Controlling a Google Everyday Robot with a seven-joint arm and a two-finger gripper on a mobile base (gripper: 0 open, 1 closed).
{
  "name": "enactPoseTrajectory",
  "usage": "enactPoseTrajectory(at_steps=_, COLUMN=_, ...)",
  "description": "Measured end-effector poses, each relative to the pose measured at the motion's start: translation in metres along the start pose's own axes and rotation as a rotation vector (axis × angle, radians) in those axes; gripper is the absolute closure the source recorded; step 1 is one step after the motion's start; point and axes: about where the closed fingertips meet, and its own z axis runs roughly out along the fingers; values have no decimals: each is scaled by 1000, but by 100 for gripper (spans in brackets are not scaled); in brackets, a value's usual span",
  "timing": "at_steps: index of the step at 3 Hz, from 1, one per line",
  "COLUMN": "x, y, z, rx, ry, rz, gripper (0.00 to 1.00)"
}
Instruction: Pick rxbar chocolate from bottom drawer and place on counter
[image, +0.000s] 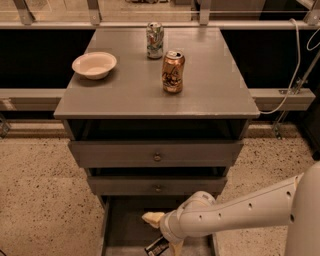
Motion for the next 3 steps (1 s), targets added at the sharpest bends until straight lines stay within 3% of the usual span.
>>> enactPoseTrajectory(at_steps=1, x=0, y=0, z=0, rx=0, ry=0, rz=0, gripper=0)
enactPoseTrajectory(at_steps=2, x=20, y=20, z=31, rx=19, ry=-62, rz=109, gripper=0)
enactPoseTrajectory(at_steps=3, x=47, y=32, z=50, rx=98, ry=-174, rz=326, gripper=0)
